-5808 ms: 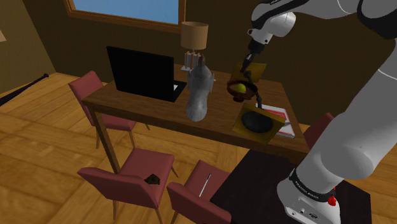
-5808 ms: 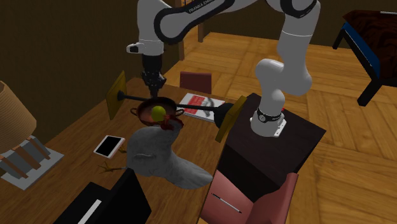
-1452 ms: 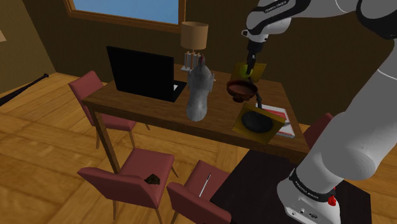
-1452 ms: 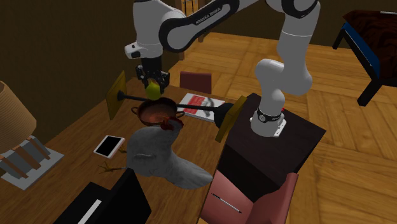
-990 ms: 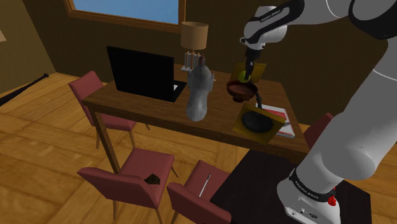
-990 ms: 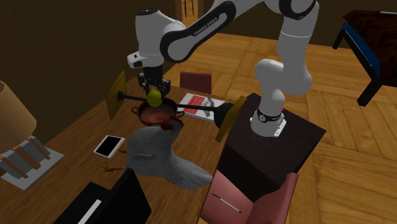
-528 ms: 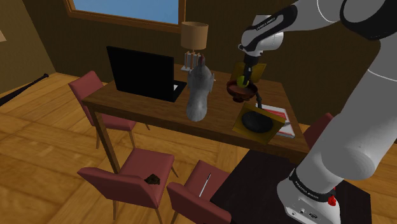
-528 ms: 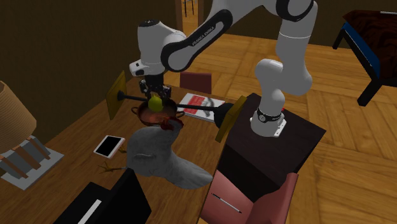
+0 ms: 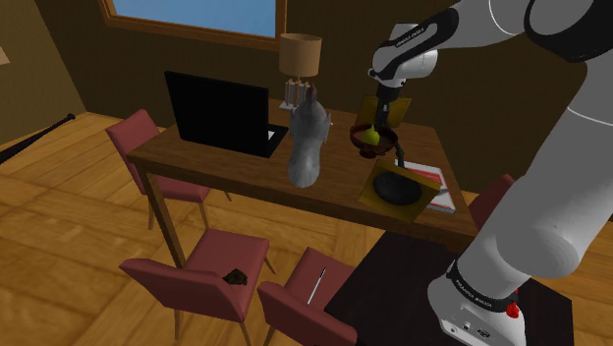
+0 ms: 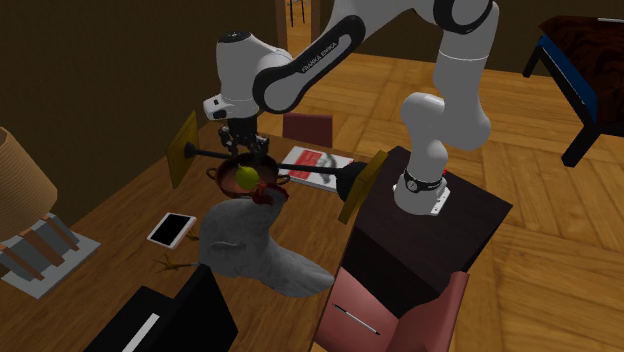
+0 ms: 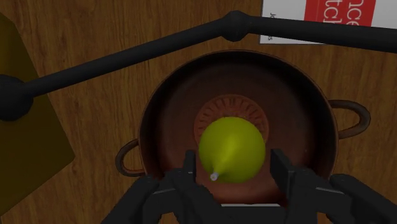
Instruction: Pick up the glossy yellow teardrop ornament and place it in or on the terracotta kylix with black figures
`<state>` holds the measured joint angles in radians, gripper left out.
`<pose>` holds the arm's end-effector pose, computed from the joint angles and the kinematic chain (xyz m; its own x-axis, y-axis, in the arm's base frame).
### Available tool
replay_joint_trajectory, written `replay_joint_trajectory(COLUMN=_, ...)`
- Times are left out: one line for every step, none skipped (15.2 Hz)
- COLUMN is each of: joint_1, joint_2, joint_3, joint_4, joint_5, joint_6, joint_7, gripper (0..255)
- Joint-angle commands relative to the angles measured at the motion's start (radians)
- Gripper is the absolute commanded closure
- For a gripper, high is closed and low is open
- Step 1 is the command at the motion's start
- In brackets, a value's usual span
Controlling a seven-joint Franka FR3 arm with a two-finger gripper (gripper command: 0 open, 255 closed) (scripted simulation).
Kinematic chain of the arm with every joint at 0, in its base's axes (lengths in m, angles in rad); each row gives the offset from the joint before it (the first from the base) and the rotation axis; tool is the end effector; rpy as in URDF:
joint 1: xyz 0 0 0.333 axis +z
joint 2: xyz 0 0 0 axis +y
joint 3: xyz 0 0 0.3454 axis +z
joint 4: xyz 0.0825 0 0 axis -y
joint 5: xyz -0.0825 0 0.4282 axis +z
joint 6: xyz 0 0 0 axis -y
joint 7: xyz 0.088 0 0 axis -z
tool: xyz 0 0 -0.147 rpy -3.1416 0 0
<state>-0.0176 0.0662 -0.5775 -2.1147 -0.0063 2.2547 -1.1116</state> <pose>0.4990 -0.3363 0.3608 0.8664 0.4993 0.0003 0.4971 -0.8626 0.0938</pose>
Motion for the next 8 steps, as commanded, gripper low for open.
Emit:
replay_joint_trajectory(joint_1=0.000, joint_2=0.000, joint_3=0.000, joint_4=0.000, joint_5=0.000, joint_6=0.000, joint_7=0.000, gripper=0)
replay_joint_trajectory(joint_1=0.000, joint_2=0.000, joint_3=0.000, joint_4=0.000, joint_5=0.000, joint_6=0.000, joint_7=0.000, gripper=0)
replay_joint_trajectory(joint_1=0.000, joint_2=0.000, joint_3=0.000, joint_4=0.000, joint_5=0.000, joint_6=0.000, joint_7=0.000, gripper=0)
replay_joint_trajectory(joint_1=0.000, joint_2=0.000, joint_3=0.000, joint_4=0.000, joint_5=0.000, joint_6=0.000, joint_7=0.000, gripper=0)
replay_joint_trajectory(joint_1=0.003, joint_2=-0.021, joint_3=0.000, joint_4=0.013, joint_5=-0.015, joint_6=-0.031, joint_7=0.010, gripper=0)
replay_joint_trajectory(joint_1=0.006, joint_2=-0.041, joint_3=0.000, joint_4=0.028, joint_5=-0.028, joint_6=-0.063, joint_7=0.020, gripper=0)
replay_joint_trajectory(joint_1=0.009, joint_2=-0.059, joint_3=0.002, joint_4=0.044, joint_5=-0.039, joint_6=-0.095, joint_7=0.028, gripper=0)
replay_joint_trajectory(joint_1=0.010, joint_2=-0.073, joint_3=0.003, joint_4=0.058, joint_5=-0.048, joint_6=-0.120, joint_7=0.034, gripper=0)
